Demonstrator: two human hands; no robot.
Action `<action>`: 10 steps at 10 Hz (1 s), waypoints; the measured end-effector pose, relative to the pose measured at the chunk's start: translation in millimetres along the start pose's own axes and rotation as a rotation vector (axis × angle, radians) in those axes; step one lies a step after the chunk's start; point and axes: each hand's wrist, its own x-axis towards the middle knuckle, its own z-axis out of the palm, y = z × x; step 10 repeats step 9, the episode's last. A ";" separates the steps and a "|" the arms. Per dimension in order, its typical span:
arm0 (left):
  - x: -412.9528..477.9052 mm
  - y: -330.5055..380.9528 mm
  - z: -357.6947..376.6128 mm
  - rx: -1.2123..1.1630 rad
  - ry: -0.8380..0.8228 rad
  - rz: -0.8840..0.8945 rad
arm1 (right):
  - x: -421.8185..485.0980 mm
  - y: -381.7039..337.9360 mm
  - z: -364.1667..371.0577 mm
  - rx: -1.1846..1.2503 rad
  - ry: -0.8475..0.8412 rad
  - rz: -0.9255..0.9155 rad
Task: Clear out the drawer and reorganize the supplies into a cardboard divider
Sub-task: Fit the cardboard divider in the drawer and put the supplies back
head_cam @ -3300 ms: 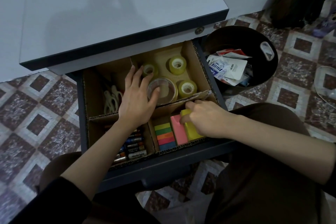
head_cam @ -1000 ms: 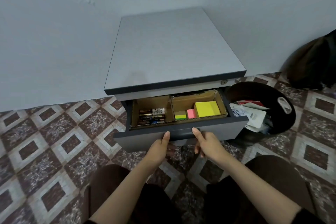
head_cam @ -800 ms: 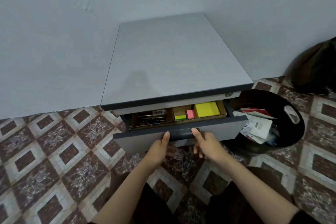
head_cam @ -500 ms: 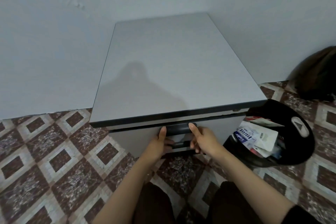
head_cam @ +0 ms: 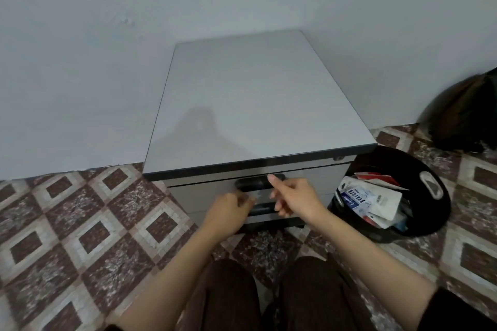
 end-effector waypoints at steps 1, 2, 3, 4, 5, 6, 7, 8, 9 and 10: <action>-14.1 19.6 -22.4 0.041 0.150 0.186 | -22.0 -38.5 -0.3 -0.016 -0.050 -0.269; -16.7 39.9 -49.0 0.018 0.474 0.321 | -25.8 -71.7 -9.9 -0.247 0.154 -0.546; -4.2 43.8 -63.0 0.070 0.622 0.331 | -11.6 -87.0 -18.4 -0.578 0.305 -0.599; 15.8 38.2 -64.7 0.155 0.552 0.285 | 10.8 -86.7 -21.8 -0.800 0.232 -0.536; 32.1 31.8 -64.0 0.277 0.499 0.227 | 29.4 -84.9 -22.9 -0.999 0.173 -0.495; 40.2 26.2 -62.7 0.363 0.435 0.179 | 41.0 -81.3 -20.4 -1.121 0.150 -0.467; 44.8 24.0 -62.1 0.386 0.436 0.167 | 43.8 -75.5 -15.1 -1.173 0.148 -0.471; 48.3 17.2 -56.6 0.404 0.478 0.213 | 39.1 -80.5 -17.1 -1.139 0.155 -0.470; 57.3 13.3 -55.9 0.308 0.527 0.308 | 56.1 -68.6 -22.3 -1.157 0.229 -0.561; 57.3 13.3 -55.9 0.308 0.527 0.308 | 56.1 -68.6 -22.3 -1.157 0.229 -0.561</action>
